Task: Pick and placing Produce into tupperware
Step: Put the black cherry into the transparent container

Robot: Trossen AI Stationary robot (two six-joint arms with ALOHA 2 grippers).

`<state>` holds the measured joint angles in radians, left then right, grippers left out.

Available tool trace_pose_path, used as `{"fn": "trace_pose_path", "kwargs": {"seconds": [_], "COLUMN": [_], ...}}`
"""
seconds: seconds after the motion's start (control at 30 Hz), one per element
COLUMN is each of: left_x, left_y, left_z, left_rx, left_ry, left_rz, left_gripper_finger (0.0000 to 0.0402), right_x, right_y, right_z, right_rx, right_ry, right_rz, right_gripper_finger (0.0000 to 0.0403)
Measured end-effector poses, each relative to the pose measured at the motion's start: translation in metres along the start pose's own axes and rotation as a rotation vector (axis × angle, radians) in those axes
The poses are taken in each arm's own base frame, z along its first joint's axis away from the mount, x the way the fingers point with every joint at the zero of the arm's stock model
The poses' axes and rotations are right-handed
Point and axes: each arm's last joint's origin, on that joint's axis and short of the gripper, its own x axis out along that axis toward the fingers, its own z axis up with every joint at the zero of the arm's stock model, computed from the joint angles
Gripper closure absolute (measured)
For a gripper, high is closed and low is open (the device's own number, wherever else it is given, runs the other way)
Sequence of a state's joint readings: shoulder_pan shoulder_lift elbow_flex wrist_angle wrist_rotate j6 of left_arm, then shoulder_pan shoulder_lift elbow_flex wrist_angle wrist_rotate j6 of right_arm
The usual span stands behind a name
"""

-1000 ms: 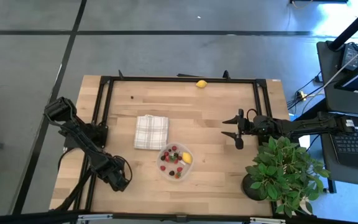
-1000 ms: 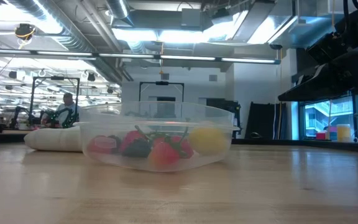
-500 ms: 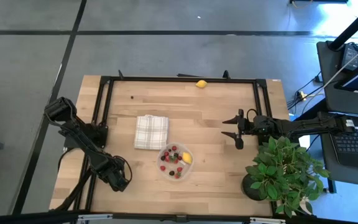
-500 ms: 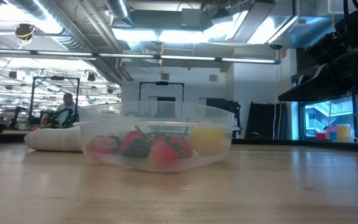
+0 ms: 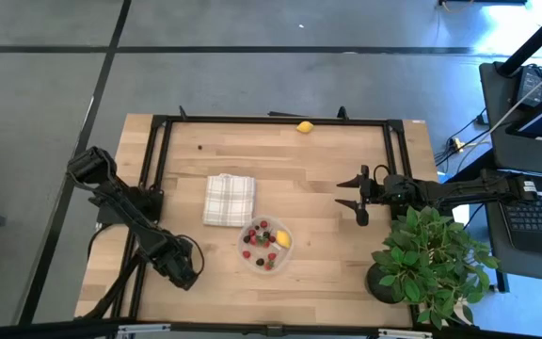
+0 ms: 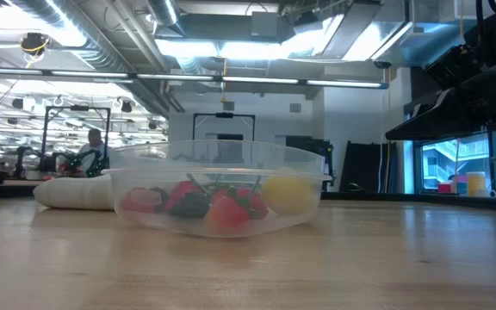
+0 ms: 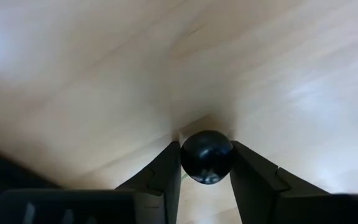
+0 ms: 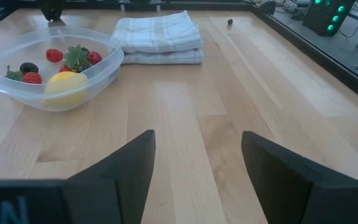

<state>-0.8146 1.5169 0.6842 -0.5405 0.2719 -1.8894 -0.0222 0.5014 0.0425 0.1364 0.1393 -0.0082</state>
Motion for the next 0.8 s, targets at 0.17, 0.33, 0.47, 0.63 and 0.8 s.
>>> {"fn": "trace_pose_path", "kwargs": {"seconds": [0.17,0.33,0.47,0.63,0.8], "left_x": [-0.005,-0.011,-0.021,-0.038,-0.056], "left_y": [-0.01,-0.021,-0.035,-0.056,-0.068], "left_z": [0.014,0.033,0.054,0.078,0.096], "left_rx": [0.132,0.255,0.38,0.624,0.821], "left_ry": [-0.03,-0.09,-0.227,-0.411,-0.542], "left_rz": [-0.076,-0.171,-0.293,-0.477,-0.615], "left_gripper_finger": [0.0285,0.0289,0.0294,0.0286,0.0291], "right_x": [0.0,0.0,0.0,0.0,0.0], "right_y": [0.0,0.0,0.0,0.0,0.0], "right_z": [0.0,0.0,0.0,0.0,0.0], "right_rx": [0.0,-0.003,-0.004,-0.004,-0.002], "right_ry": [0.0,0.0,0.0,0.0,0.0], "right_rz": [0.0,0.0,0.0,0.0,0.0], "right_gripper_finger": [0.0162,0.0162,0.0162,0.0162,0.0162]}}
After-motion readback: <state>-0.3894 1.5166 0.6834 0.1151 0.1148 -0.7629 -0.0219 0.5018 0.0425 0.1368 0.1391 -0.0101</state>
